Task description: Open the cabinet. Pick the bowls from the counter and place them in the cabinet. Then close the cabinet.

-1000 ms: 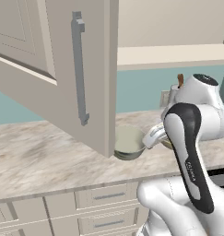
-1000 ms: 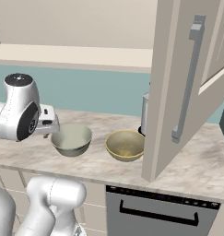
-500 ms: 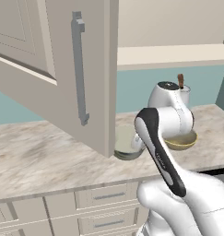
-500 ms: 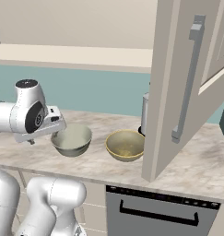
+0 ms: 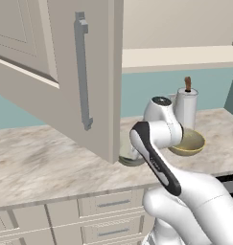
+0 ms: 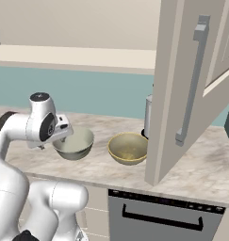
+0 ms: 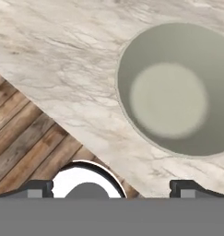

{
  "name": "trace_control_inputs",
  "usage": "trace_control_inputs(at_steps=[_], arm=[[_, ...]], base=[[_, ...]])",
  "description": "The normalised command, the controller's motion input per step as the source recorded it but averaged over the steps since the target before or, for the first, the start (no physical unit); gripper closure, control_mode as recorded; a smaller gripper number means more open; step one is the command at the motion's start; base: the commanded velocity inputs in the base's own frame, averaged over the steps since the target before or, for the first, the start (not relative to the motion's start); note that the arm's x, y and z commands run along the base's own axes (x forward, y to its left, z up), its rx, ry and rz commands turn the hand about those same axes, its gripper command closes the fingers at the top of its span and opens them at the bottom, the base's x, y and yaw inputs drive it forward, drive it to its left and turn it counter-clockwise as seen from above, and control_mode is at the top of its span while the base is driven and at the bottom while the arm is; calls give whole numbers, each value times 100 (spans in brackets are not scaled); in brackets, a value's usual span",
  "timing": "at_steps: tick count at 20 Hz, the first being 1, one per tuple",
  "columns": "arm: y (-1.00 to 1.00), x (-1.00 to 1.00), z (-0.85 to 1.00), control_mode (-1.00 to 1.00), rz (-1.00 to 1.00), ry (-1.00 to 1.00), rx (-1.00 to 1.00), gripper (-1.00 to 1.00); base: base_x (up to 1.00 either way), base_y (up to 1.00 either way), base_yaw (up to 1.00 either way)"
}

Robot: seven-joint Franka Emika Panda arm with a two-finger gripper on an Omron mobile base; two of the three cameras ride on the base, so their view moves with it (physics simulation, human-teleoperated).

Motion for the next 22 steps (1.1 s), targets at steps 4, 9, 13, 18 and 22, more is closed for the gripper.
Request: trace_control_inputs(at_steps=[4, 9, 13, 18, 22], arm=[[37, 23, -16, -100, 0, 0, 0, -100], [22, 27, -17, -100, 0, 0, 0, -100], [17, 38, -29, -100, 0, 0, 0, -100], [15, 41, -36, -100, 0, 0, 0, -100], [7, 41, -26, -100, 0, 0, 0, -100]], base=[[0, 0, 0], [0, 0, 0], [0, 0, 0], [0, 0, 0], [0, 0, 0]])
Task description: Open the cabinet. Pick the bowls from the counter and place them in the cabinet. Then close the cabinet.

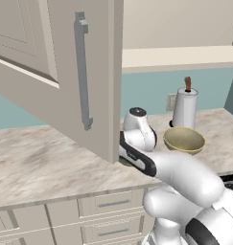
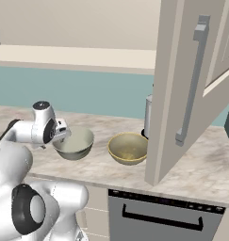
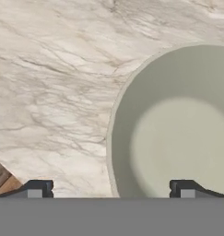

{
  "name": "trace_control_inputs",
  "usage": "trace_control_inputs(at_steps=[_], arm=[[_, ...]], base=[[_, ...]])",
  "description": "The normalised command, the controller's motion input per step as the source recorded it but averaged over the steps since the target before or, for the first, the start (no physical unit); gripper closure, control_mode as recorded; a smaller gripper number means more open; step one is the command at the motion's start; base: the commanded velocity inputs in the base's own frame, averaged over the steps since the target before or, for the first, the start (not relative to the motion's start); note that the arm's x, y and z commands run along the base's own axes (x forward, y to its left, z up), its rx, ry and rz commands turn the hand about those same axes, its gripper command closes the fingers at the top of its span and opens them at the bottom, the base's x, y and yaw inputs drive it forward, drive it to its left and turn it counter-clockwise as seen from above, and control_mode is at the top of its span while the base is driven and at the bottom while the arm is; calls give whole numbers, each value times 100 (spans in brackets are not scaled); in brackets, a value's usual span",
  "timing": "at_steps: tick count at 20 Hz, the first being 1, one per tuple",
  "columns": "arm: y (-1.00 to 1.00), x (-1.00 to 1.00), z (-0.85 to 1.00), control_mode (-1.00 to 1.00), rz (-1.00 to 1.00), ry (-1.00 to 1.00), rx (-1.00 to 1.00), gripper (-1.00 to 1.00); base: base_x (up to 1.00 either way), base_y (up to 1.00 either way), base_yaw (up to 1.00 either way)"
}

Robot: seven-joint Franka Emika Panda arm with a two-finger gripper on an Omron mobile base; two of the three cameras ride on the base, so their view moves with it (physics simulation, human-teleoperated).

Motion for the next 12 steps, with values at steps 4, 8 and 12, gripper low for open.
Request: trace_control_inputs(at_steps=[4, 8, 12], arm=[[1, 39, -23, -100, 0, 0, 0, -100], [3, 43, -25, -100, 0, 0, 0, -100], [7, 39, -29, -100, 0, 0, 0, -100]], base=[[0, 0, 0], [0, 0, 0], [0, 0, 0]])
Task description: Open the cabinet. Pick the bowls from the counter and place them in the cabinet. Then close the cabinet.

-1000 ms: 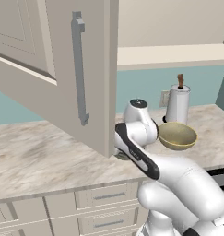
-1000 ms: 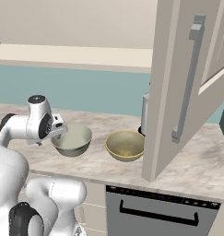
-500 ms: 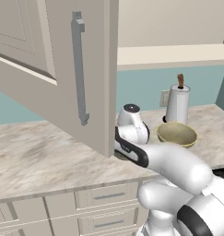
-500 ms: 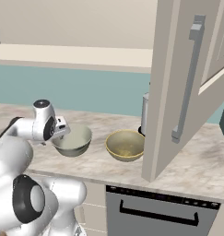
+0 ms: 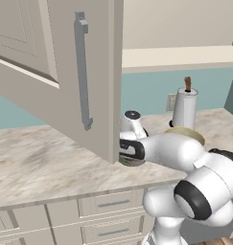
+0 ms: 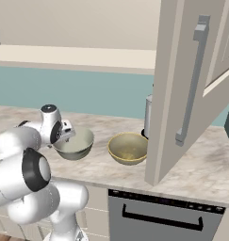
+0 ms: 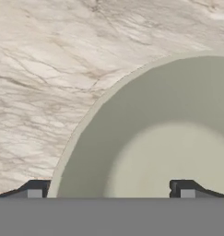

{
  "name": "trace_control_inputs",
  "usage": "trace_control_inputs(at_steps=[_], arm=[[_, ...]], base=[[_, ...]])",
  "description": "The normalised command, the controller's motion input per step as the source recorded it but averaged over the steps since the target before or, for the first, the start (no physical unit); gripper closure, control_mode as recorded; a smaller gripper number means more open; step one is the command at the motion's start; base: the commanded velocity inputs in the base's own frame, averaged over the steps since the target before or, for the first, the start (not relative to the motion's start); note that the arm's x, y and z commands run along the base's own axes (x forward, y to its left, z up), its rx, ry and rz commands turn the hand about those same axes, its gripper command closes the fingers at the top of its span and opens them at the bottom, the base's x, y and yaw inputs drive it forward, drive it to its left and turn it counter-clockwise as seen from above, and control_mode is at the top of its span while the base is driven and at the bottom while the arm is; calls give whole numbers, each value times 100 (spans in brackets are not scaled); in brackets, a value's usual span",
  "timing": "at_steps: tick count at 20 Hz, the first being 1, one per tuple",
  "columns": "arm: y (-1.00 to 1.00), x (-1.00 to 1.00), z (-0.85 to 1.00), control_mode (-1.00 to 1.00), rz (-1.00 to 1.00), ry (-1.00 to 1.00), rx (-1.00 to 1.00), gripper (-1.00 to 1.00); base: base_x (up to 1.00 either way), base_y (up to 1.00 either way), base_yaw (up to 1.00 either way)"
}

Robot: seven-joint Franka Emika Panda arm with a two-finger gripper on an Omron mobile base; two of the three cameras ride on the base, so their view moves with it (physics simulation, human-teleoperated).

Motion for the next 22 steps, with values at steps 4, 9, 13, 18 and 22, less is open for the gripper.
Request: trace_control_inputs(at_steps=[4, 9, 13, 18, 22], arm=[[4, 31, -26, -100, 0, 0, 0, 100], [0, 8, -9, -100, 0, 0, 0, 100], [0, -26, 3, -100, 0, -1, 0, 100], [0, -66, 44, -100, 0, -14, -2, 100], [-11, -58, 95, -100, 0, -32, -5, 100]], base=[[0, 0, 0], [0, 0, 0], [0, 0, 0], [0, 0, 0], [0, 0, 0]])
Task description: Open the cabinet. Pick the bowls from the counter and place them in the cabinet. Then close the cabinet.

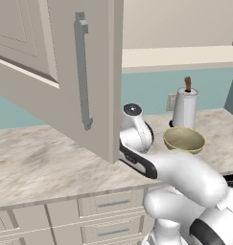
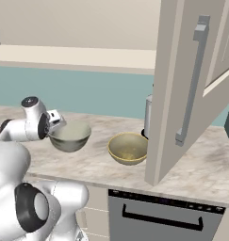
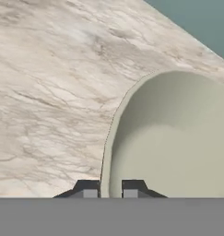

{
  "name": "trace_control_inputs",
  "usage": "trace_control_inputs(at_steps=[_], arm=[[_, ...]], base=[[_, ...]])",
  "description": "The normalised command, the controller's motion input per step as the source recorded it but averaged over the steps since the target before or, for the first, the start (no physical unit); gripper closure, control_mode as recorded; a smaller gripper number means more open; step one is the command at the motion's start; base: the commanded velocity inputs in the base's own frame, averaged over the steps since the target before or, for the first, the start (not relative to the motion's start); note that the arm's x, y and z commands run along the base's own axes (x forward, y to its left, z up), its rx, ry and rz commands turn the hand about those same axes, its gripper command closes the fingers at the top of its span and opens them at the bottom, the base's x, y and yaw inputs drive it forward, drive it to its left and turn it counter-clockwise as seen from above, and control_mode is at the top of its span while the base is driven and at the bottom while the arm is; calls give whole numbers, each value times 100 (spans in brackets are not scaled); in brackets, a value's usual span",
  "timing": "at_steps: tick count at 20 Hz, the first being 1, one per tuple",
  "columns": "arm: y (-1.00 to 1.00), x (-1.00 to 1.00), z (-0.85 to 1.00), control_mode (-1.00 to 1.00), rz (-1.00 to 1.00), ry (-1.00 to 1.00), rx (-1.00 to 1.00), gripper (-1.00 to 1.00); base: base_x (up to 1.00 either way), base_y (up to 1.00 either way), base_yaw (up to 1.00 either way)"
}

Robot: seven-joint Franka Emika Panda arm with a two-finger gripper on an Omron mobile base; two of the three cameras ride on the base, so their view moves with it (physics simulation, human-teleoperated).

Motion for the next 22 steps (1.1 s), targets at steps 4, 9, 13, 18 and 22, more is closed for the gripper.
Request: trace_control_inputs(at_steps=[4, 9, 13, 18, 22], arm=[[-46, -47, 100, -100, 0, -29, -2, 100], [-63, -54, 100, -100, 1, -15, 0, 100], [-42, -77, 100, -100, 1, -5, 0, 100], [-3, -92, 100, -100, 1, 0, 0, 100], [0, -94, 100, -100, 3, 1, 0, 100]], base=[[0, 0, 0], [0, 0, 0], [0, 0, 0], [0, 0, 0], [0, 0, 0]])
